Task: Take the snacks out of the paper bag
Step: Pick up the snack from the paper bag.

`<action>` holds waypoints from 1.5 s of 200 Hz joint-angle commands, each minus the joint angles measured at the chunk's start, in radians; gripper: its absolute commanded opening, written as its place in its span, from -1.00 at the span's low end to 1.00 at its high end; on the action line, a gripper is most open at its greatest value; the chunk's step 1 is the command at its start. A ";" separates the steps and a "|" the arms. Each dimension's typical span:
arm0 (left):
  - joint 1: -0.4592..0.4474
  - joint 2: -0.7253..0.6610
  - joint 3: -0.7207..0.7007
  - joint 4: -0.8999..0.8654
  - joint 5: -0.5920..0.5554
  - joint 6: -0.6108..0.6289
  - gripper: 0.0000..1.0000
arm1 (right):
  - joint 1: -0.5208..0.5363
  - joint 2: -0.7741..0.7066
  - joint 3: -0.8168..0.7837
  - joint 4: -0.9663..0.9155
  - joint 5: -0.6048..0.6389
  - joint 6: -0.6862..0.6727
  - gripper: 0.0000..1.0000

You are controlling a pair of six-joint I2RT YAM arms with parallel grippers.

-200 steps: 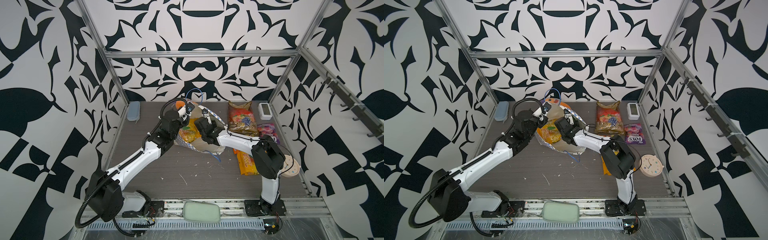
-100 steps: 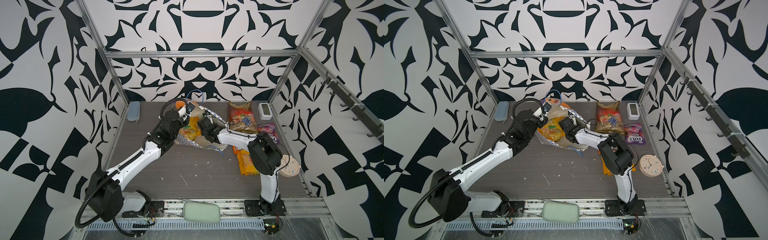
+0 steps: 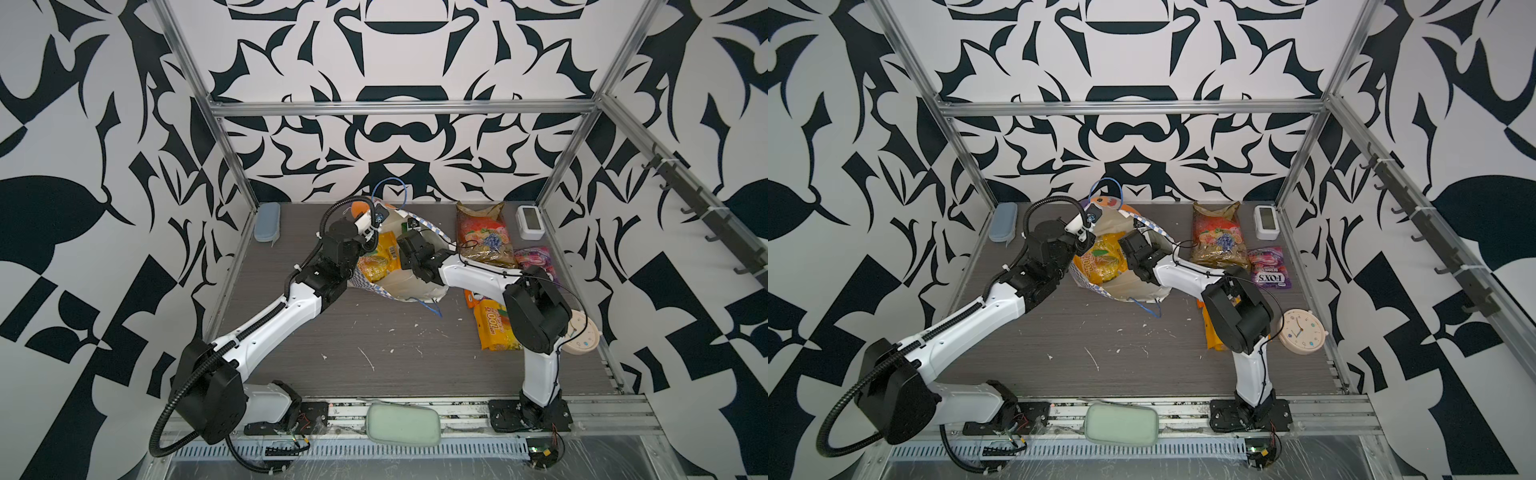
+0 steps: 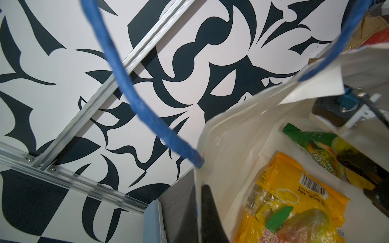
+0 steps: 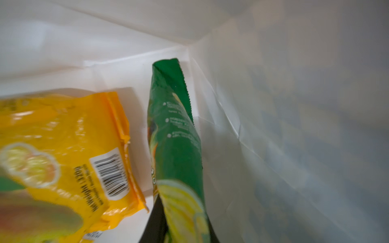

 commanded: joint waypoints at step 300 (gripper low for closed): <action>0.009 0.007 0.054 0.097 -0.118 0.010 -1.00 | -0.058 -0.855 -0.138 -0.138 -0.559 -0.111 -0.97</action>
